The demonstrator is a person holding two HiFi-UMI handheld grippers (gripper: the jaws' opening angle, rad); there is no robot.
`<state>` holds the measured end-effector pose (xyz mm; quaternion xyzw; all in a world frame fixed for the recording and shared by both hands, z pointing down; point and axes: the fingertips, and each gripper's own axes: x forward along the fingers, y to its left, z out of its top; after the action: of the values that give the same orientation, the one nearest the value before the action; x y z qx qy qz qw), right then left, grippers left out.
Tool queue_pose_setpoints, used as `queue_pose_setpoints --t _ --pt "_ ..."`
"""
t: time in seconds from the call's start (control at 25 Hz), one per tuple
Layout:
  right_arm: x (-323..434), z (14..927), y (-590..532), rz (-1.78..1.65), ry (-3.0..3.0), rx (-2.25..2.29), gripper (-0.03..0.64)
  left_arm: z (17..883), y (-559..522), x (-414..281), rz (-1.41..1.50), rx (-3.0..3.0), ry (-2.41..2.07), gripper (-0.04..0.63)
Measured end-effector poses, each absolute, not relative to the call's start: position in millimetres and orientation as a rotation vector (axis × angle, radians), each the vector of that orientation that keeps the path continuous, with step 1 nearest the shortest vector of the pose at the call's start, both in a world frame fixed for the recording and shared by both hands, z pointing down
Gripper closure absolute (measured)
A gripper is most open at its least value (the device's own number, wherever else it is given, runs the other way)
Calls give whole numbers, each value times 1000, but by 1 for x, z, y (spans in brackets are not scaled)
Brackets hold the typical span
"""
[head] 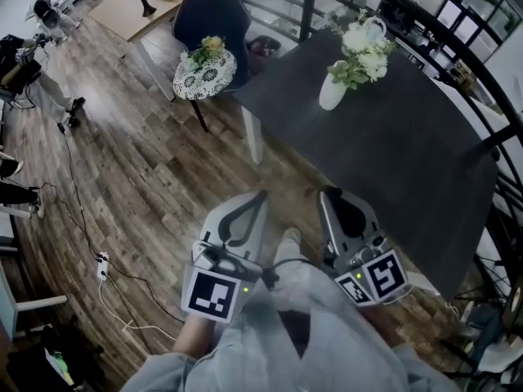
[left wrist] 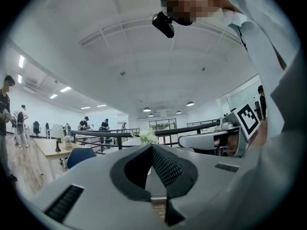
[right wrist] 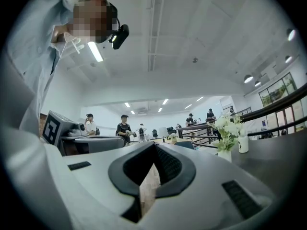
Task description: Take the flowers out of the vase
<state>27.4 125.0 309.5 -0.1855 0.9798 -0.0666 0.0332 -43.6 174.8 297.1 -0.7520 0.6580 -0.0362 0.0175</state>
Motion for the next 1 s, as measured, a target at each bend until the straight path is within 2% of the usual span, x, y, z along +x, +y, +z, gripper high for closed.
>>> queue_pose_setpoints --t 0.56,1.0 --pt "45 305 -3 -170 3008 -576 618 293 47 -32 -154 -2320 2046 597" --pt "65 322 -49 -233 2993 -670 618 298 -1 -24 -183 -2356 2015 597"
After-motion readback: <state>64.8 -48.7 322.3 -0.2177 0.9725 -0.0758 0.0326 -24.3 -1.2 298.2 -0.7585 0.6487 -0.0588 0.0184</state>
